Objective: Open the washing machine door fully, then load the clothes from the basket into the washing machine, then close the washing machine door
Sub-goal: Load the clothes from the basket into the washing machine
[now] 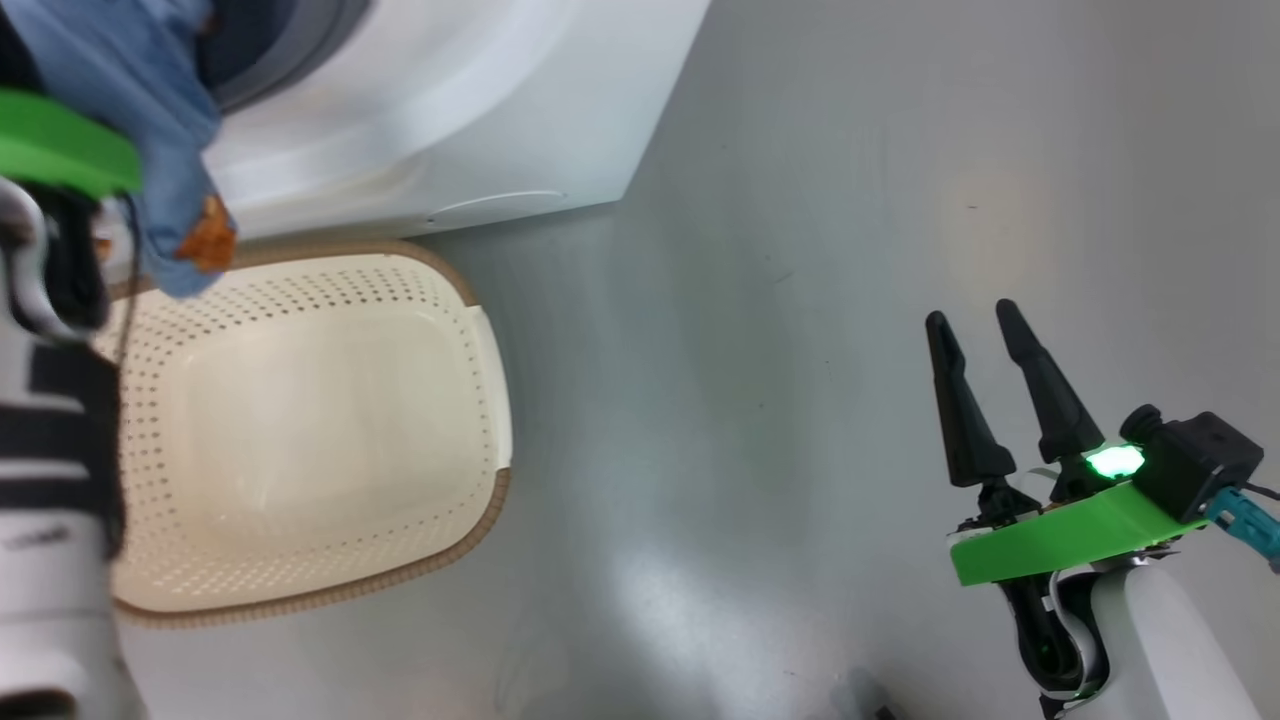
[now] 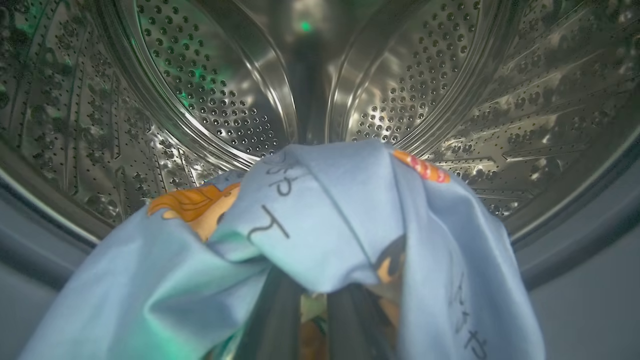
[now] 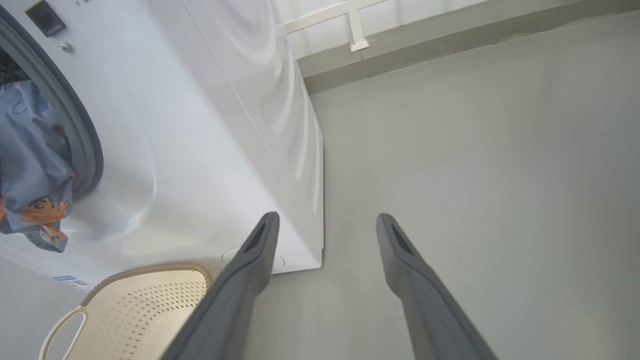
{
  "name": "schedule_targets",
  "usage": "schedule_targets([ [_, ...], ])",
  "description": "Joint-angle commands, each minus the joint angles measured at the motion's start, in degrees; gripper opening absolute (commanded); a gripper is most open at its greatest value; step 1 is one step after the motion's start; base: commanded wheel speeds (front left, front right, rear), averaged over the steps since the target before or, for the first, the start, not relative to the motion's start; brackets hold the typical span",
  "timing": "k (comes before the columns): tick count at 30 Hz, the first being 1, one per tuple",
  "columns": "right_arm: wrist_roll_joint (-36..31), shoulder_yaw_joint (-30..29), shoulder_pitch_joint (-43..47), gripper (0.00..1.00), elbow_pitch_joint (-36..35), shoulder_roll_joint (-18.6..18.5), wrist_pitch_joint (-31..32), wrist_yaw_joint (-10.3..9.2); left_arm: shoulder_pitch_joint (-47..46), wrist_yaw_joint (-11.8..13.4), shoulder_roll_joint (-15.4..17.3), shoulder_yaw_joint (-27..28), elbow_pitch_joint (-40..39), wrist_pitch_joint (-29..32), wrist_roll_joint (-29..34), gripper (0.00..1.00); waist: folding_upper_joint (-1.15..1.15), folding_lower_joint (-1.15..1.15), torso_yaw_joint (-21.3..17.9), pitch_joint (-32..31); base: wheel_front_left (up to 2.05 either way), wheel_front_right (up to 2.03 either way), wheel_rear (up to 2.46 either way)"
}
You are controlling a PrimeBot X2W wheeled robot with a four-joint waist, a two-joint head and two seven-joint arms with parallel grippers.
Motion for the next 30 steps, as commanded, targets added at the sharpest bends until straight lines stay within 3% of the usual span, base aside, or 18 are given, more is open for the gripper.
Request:
schedule_targets([
  [1,1.0,1.6,1.2,1.00,-0.9,0.3,-0.3,0.17,-4.0,-0.1,3.9,0.0,2.5,-0.4,-0.7,0.00,0.00,0.00,-1.1,0.1,0.00,0.00,0.00],
  [6,1.3,2.5,0.8,1.00,-0.7,0.8,-0.3,0.17,-12.7,-0.1,7.2,-1.2,9.5,-0.4,-1.4,0.00,0.00,0.00,-2.7,0.7,0.00,0.00,0.00],
  [16,1.5,2.6,0.1,1.00,-0.8,1.3,-0.3,0.17,-19.8,0.1,9.1,1.7,5.5,-0.4,3.4,0.02,0.00,0.00,-4.3,2.3,0.00,0.00,0.00],
  [17,1.5,2.6,0.0,1.00,-0.8,1.4,-0.3,0.17,-19.5,0.1,9.0,1.9,5.7,-0.4,3.9,0.12,0.00,0.00,-4.4,2.4,0.00,0.00,0.00],
  [18,1.5,2.7,0.0,1.00,-0.8,1.4,-0.3,0.17,-19.1,0.1,8.8,2.0,6.6,-0.4,4.2,0.38,0.00,0.00,-4.5,2.4,0.00,0.00,0.00],
  [19,1.4,2.7,0.0,1.00,-0.8,1.5,-0.3,0.17,-18.7,0.1,8.7,1.8,8.3,-0.4,4.7,0.90,0.00,0.00,-4.5,2.4,0.00,0.00,0.00],
  [20,1.4,2.7,0.1,1.00,-0.7,1.5,-0.3,0.17,-18.4,0.1,8.9,1.0,10.3,-0.4,5.5,1.00,0.00,0.00,-4.5,2.4,0.00,0.00,0.00],
  [30,1.4,2.6,0.0,1.00,-0.4,1.7,-0.3,0.17,-21.0,0.0,9.2,-2.0,25.1,-0.4,7.2,1.00,0.00,0.00,-3.5,2.2,0.00,0.00,0.00],
])
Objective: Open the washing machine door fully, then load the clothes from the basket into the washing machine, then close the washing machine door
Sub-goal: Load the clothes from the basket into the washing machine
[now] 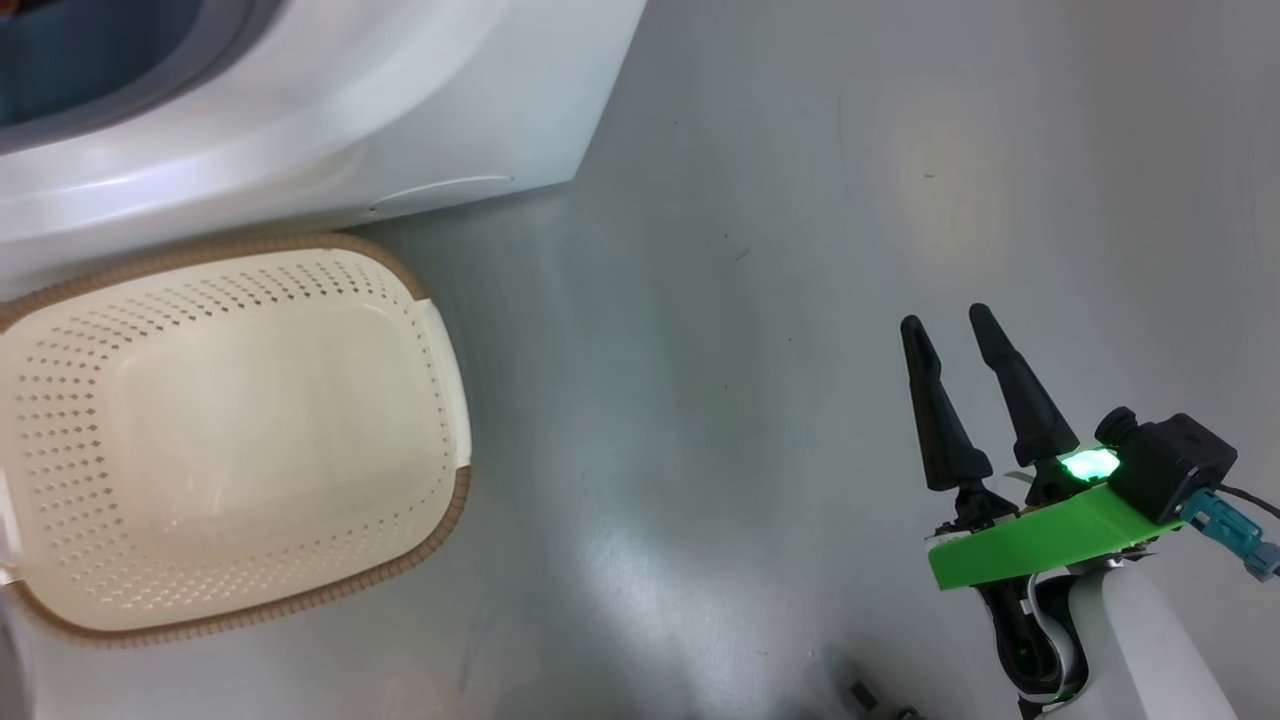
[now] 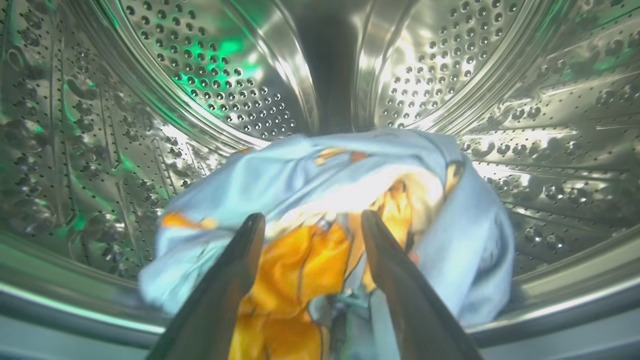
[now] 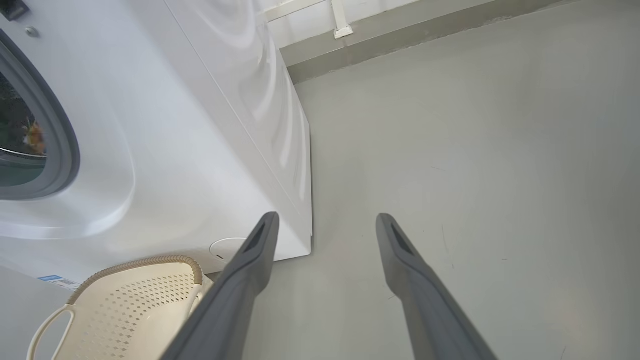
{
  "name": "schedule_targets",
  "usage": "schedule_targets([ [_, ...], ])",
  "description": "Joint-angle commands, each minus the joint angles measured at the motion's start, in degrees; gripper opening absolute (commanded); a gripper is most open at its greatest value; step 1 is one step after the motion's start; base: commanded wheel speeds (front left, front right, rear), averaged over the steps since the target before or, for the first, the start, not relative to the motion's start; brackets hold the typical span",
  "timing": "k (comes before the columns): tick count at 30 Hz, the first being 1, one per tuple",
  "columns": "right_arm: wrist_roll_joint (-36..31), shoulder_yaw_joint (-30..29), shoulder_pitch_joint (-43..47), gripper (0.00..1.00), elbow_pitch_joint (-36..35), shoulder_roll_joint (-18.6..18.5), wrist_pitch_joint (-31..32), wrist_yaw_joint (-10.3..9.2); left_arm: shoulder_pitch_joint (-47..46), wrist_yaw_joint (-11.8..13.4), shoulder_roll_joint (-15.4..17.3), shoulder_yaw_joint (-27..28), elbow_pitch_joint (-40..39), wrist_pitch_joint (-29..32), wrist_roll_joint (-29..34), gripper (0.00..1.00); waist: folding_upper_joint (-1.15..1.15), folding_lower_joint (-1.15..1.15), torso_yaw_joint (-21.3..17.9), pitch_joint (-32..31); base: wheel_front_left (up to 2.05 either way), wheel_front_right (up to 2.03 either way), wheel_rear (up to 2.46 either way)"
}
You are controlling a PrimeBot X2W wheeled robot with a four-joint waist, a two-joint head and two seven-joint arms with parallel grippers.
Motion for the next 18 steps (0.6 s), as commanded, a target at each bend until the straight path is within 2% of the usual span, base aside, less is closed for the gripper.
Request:
schedule_targets([
  [1,1.2,1.3,0.2,1.00,-1.0,0.0,-0.3,0.17,-1.1,-0.1,2.9,-0.1,0.2,-0.3,0.4,1.00,0.00,0.00,0.2,-0.2,0.00,0.00,0.00],
  [8,1.2,1.0,0.3,1.00,-1.0,-0.3,-0.3,0.17,-0.8,-0.1,2.0,-0.8,0.9,-0.3,-0.8,1.00,0.00,0.00,0.9,-0.5,0.00,0.00,0.00],
  [18,0.9,0.4,0.7,1.00,-0.9,-1.3,-0.3,0.17,7.9,-0.1,-0.6,1.3,-8.4,-0.3,-4.9,1.00,0.00,0.00,2.4,-2.5,0.00,0.00,0.00],
])
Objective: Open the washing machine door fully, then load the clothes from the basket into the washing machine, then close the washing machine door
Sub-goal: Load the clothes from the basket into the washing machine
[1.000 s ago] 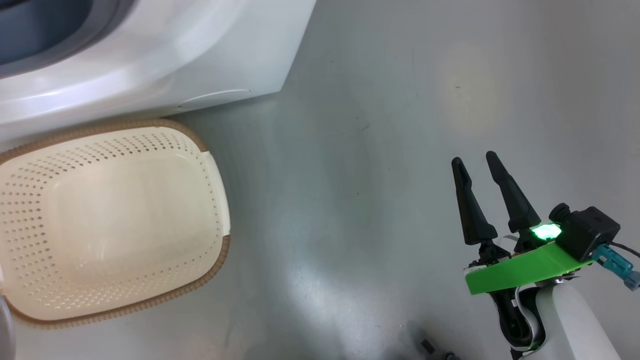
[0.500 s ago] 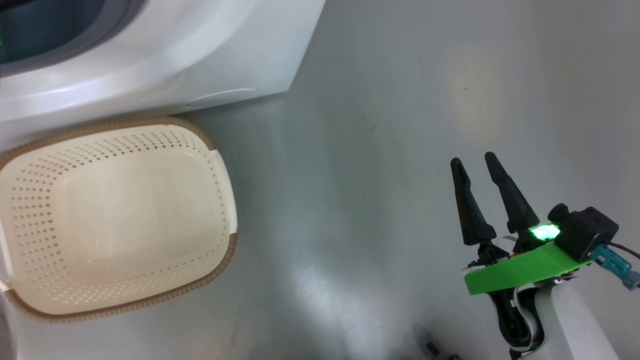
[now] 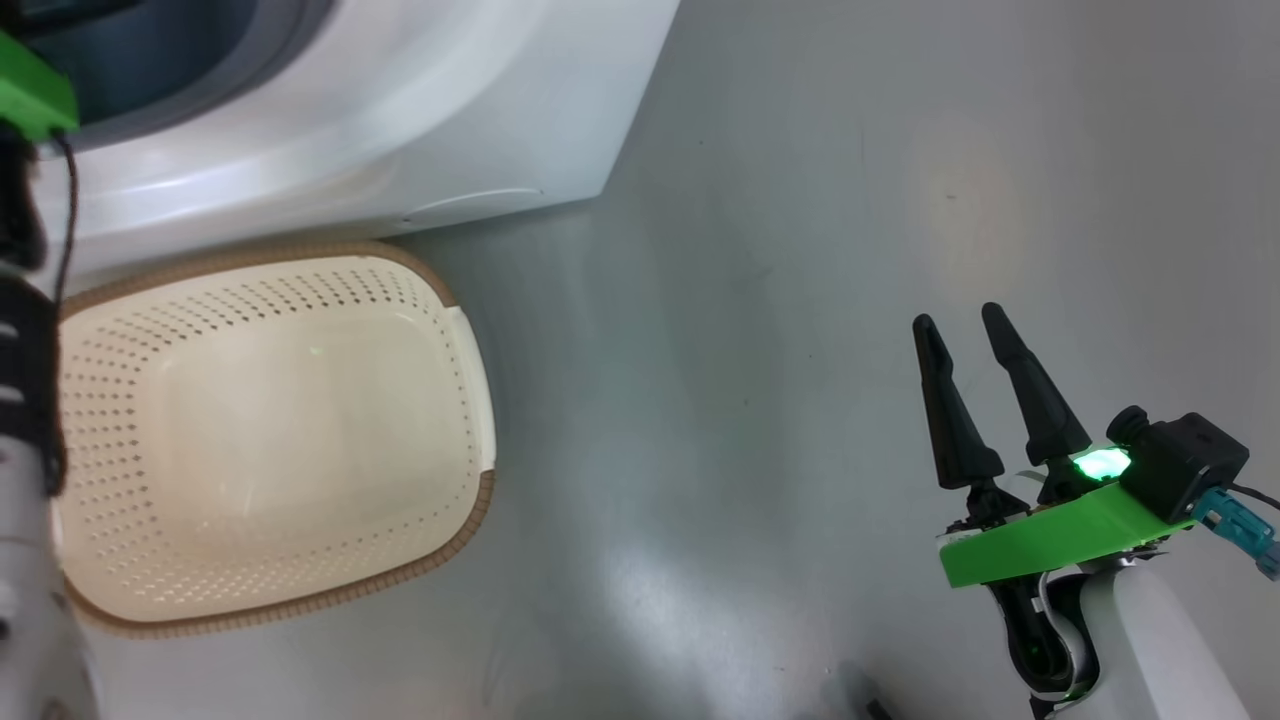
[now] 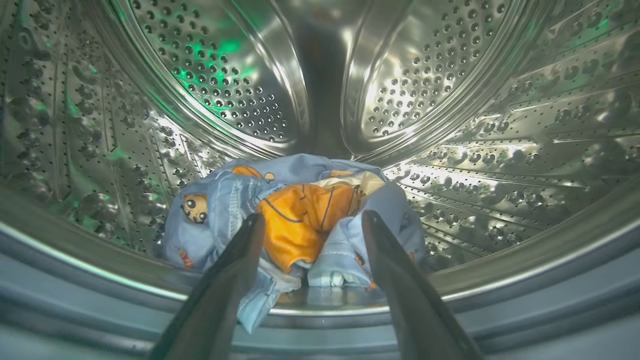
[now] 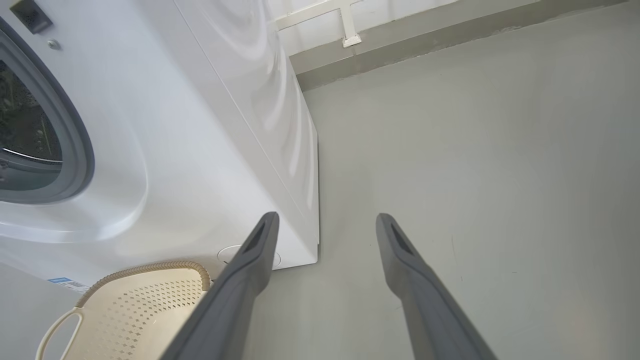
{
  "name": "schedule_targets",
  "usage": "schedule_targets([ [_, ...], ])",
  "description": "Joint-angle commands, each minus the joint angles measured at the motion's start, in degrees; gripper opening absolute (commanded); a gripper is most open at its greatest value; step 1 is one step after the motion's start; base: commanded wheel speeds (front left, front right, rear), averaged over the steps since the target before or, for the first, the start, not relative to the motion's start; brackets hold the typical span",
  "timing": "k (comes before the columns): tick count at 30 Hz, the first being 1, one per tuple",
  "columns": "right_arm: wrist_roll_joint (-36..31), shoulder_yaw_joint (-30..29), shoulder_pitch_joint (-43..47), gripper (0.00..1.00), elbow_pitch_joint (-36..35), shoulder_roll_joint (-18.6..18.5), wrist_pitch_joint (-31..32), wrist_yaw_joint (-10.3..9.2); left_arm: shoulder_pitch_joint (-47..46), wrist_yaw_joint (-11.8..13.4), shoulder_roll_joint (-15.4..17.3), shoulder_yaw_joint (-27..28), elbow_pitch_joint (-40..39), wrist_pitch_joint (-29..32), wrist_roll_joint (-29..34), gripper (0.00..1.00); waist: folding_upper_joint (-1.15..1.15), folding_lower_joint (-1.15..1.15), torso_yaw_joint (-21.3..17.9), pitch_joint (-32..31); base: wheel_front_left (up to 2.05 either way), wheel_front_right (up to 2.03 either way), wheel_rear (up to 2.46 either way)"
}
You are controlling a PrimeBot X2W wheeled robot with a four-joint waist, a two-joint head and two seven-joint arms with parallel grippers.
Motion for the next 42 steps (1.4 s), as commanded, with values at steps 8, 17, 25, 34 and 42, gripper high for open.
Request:
schedule_targets([
  [8,0.6,0.5,1.7,1.00,-0.6,-2.2,-0.3,0.17,11.4,-0.1,-0.7,3.5,-10.9,-0.3,0.3,1.00,0.00,0.00,2.2,-3.9,0.00,0.00,0.00],
  [17,0.4,0.7,4.4,1.00,0.8,-4.6,-0.3,0.17,26.8,-0.1,-5.0,5.5,-21.1,-0.3,2.7,1.00,0.00,0.00,4.2,-10.8,0.00,0.00,0.00],
  [25,0.7,0.8,7.9,1.00,2.2,-6.5,-0.3,0.17,39.4,-0.1,-7.3,5.5,-27.9,-0.3,4.0,1.00,0.00,0.00,6.1,-17.7,0.00,0.00,0.00],
  [34,1.1,0.6,12.7,1.00,3.1,-8.0,-0.3,0.17,53.4,-0.1,-8.9,4.6,-34.0,-0.3,4.0,1.00,0.00,0.00,7.0,-24.6,0.00,0.00,0.00],
  [42,1.3,-0.5,16.6,1.00,2.8,-8.9,-0.3,0.17,63.0,-0.1,-9.4,4.6,-39.1,-0.3,3.5,1.00,0.00,0.00,7.3,-28.2,0.00,0.00,0.00],
])
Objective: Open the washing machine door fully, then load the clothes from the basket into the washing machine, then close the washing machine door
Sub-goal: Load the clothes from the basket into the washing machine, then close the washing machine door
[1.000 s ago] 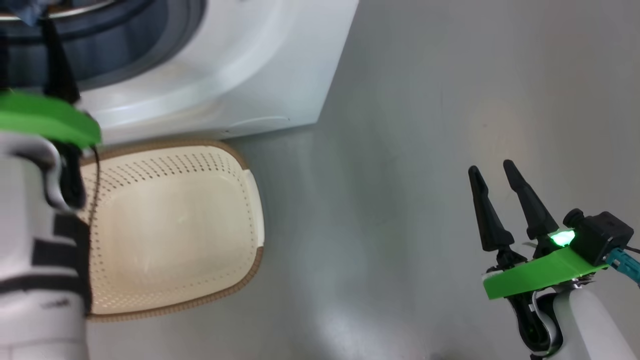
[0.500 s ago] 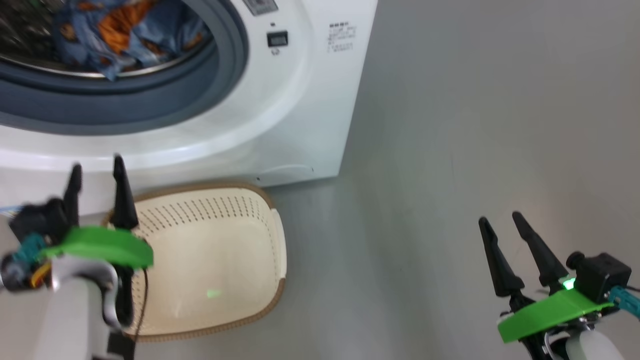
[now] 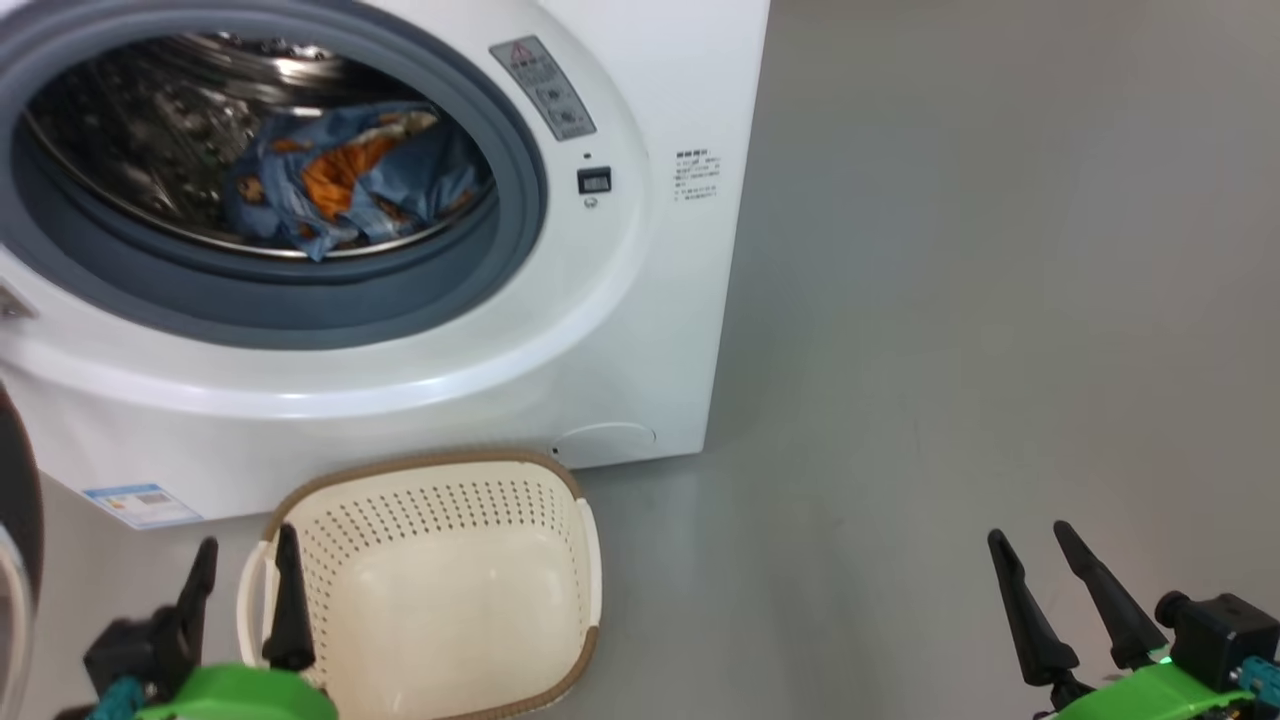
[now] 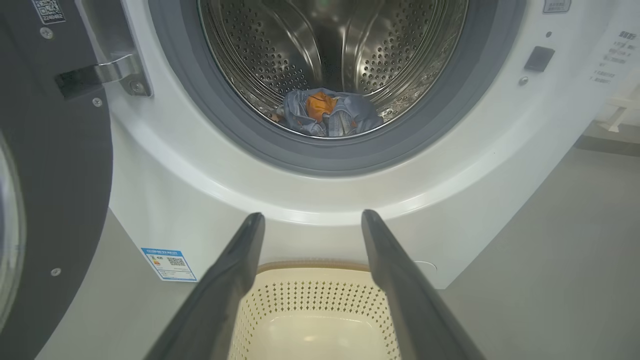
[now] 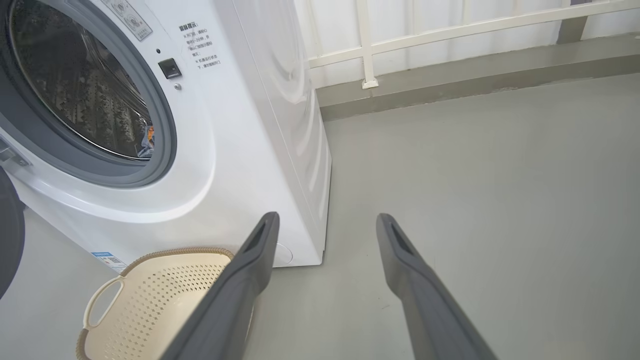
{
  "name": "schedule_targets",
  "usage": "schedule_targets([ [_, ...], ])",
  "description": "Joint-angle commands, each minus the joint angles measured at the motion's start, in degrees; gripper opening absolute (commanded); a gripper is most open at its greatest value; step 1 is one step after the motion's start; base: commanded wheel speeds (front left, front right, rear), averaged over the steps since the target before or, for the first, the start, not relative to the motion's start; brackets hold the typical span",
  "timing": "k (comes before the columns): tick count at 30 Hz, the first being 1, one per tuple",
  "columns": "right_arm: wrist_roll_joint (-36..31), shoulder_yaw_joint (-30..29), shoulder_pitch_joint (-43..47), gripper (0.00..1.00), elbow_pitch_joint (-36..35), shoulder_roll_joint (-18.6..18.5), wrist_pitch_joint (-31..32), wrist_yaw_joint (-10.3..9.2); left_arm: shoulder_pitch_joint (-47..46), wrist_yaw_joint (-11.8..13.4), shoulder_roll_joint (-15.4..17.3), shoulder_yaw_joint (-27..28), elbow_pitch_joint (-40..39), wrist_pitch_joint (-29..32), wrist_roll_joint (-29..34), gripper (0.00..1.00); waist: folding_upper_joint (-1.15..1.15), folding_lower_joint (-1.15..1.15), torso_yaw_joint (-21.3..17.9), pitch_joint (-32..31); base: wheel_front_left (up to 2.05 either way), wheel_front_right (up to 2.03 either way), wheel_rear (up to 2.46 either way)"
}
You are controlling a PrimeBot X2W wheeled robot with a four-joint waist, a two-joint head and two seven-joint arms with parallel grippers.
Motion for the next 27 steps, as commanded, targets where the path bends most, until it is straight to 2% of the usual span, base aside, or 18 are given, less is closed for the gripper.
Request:
schedule_targets([
  [1,1.3,0.7,1.1,1.00,-1.4,-1.3,-0.3,0.17,1.6,-0.1,0.8,1.7,-2.8,-0.4,-0.5,1.00,0.00,0.00,0.6,-2.1,0.00,0.00,0.00],
  [13,1.0,-0.7,4.2,1.00,-1.9,-1.4,-0.3,0.17,10.2,-0.1,0.7,3.2,-9.1,-0.4,-0.5,1.00,0.00,0.00,1.0,-3.9,0.00,0.00,0.00],
  [27,0.8,-0.9,4.2,1.00,-2.3,-1.1,-0.3,0.17,10.8,-0.1,0.6,2.8,-10.9,-0.4,-1.0,1.00,0.00,0.00,1.2,-3.9,0.00,0.00,0.00],
])
